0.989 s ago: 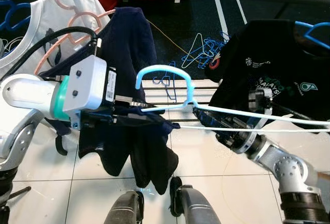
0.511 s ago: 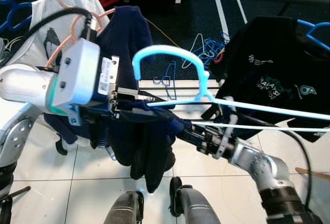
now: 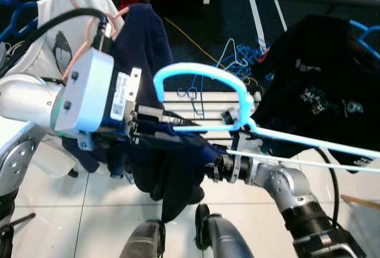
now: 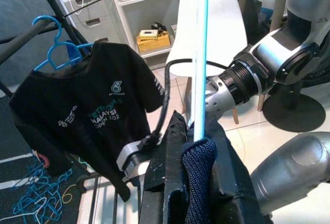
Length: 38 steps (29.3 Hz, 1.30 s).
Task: Hang hanger
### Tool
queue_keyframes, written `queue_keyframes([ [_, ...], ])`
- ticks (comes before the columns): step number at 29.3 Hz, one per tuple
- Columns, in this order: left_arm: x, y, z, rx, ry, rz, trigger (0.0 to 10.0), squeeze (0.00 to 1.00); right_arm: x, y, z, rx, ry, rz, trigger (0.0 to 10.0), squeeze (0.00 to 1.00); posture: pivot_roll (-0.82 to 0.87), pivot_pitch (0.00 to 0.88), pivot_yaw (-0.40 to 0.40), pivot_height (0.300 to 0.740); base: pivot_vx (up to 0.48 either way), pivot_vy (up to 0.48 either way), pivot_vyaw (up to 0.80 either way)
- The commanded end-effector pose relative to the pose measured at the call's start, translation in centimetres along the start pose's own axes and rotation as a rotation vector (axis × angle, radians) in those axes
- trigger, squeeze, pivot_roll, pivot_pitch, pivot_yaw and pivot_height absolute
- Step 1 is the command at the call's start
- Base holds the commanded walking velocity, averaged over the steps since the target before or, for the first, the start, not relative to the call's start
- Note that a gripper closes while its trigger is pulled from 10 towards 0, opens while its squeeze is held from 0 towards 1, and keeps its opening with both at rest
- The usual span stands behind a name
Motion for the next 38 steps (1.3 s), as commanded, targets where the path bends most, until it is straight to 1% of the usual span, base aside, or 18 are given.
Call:
queue_keyframes([
  [1, 0.0, 0.2, -0.2, 0.006, -0.007, -0.016, 10.0, 0.0, -0.4, -0.9, 0.2, -0.026, 0.022, -0.016, 10.0, 0.0, 0.04, 0.205, -0.002, 0.74, 0.0, 0.0, 0.0],
  [3, -0.1, 0.2, -0.3, 0.006, -0.001, -0.017, 10.0, 0.0, 0.5, -1.5, 0.8, -0.044, -0.026, -0.006, 10.0, 0.0, 0.03, 0.206, -0.001, 0.74, 0.0, 0.0, 0.0],
  [4, -0.1, 0.2, -0.3, 0.006, -0.001, -0.017, 10.0, 0.0, 0.5, -1.5, 0.8, -0.044, -0.026, -0.006, 10.0, 0.0, 0.03, 0.206, -0.001, 0.74, 0.0, 0.0, 0.0],
  [7, -0.2, 0.5, -0.3, 0.011, 0.0, -0.019, 10.0, 0.0, 2.7, -2.7, 1.7, -0.08, -0.14, 0.018, 10.0, 0.0, 0.04, 0.212, 0.0, 0.74, 0.0, 0.0, 0.0],
  [12, -0.2, 0.7, -0.2, 0.011, 0.0, -0.02, 10.0, 0.0, 3.5, -4.0, 2.1, -0.136, -0.18, 0.023, 10.0, 0.0, 0.04, 0.213, 0.001, 0.74, 0.0, 0.0, 0.0],
  [14, -0.3, 0.7, -0.2, 0.011, 0.003, -0.025, 10.0, 0.0, 3.8, -5.8, 2.4, -0.224, -0.202, 0.048, 10.0, 0.0, 0.04, 0.214, 0.001, 0.74, 0.0, 0.0, 0.0],
  [15, -0.4, 0.8, -0.2, 0.012, 0.004, -0.029, 10.0, 0.0, 4.6, -6.6, 2.6, -0.253, -0.252, 0.065, 10.0, 0.0, 0.04, 0.215, 0.001, 0.74, 0.0, 0.0, 0.0],
  [16, -0.4, 0.8, -0.2, 0.012, 0.004, -0.029, 10.0, 0.0, 4.6, -6.6, 2.6, -0.253, -0.252, 0.065, 10.0, 0.0, 0.04, 0.215, 0.001, 0.74, 0.0, 0.0, 0.0],
  [19, -0.5, 0.9, -0.2, 0.014, 0.007, -0.033, 10.0, 0.0, 6.5, -5.8, 3.1, -0.21, -0.375, 0.086, 10.0, 0.0, 0.04, 0.216, 0.0, 0.74, 0.0, 0.0, 0.0],
  [21, -0.5, 0.9, -0.2, 0.014, 0.007, -0.034, 10.0, 0.0, 7.1, -5.4, 3.4, -0.191, -0.418, 0.112, 10.0, 0.0, 0.04, 0.219, 0.0, 0.74, 0.0, 0.0, 0.0],
  [25, -0.5, 0.9, -0.2, 0.014, 0.008, -0.034, 10.0, 0.0, 7.7, -5.0, 3.7, -0.173, -0.457, 0.121, 10.0, 0.0, 0.04, 0.219, 0.0, 0.74, 0.0, 0.0, 0.0],
  [26, -0.5, 1.0, -0.2, 0.017, 0.01, -0.034, 10.0, 0.0, 9.3, -4.0, 4.5, -0.122, -0.577, 0.144, 10.0, 0.0, 0.04, 0.22, 0.0, 0.74, 0.0, 0.0, 0.0],
  [27, -0.5, 1.0, -0.2, 0.017, 0.01, -0.034, 10.0, 0.0, 9.3, -4.0, 4.5, -0.122, -0.577, 0.144, 10.0, 0.0, 0.04, 0.22, 0.0, 0.74, 0.0, 0.0, 0.0],
  [29, -0.5, 1.0, -0.2, 0.018, 0.012, -0.035, 10.0, 0.0, 10.5, -3.1, 5.4, -0.076, -0.678, 0.176, 10.0, 0.0, 0.04, 0.22, 0.0, 0.74, 0.0, 0.0, 0.0],
  [31, -0.5, 1.0, -0.2, 0.019, 0.012, -0.034, 10.0, 0.0, 10.7, -2.6, 5.8, -0.056, -0.707, 0.188, 10.0, 0.0, 0.04, 0.22, 0.0, 0.74, 0.0, 0.0, 0.0],
  [35, -0.5, 0.4, -0.1, -0.008, 0.017, -0.035, 10.0, 0.0, 12.0, -0.6, 8.4, 0.02, -0.87, 0.23, 10.0, 0.0, 0.03, 0.224, 0.0, 0.74, 0.0, 0.0, 0.0],
  [37, -0.5, 0.3, -0.1, -0.016, 0.017, -0.035, 10.0, 0.0, 12.2, -0.3, 8.9, 0.037, -0.896, 0.239, 10.0, 0.0, 0.03, 0.224, 0.0, 0.74, 0.0, 0.0, 0.0],
  [38, -0.4, -0.1, 0.1, -0.037, 0.016, -0.033, 10.0, 0.0, 12.3, 0.5, 9.7, 0.067, -0.931, 0.251, 10.0, 0.0, 0.03, 0.224, 0.001, 0.74, 0.0, 0.0, 0.0],
])
Point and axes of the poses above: a point about 5 cm out from each wrist's last joint towards the gripper, its own z axis pointing back from the gripper into the wrist, its own y axis along the axis of the wrist's last joint, x = y × z, the point moved 6 cm from there along -z, pointing out of the wrist towards the gripper, and after that the axes turned 13 degrees about -z, right-handed, at the moved point
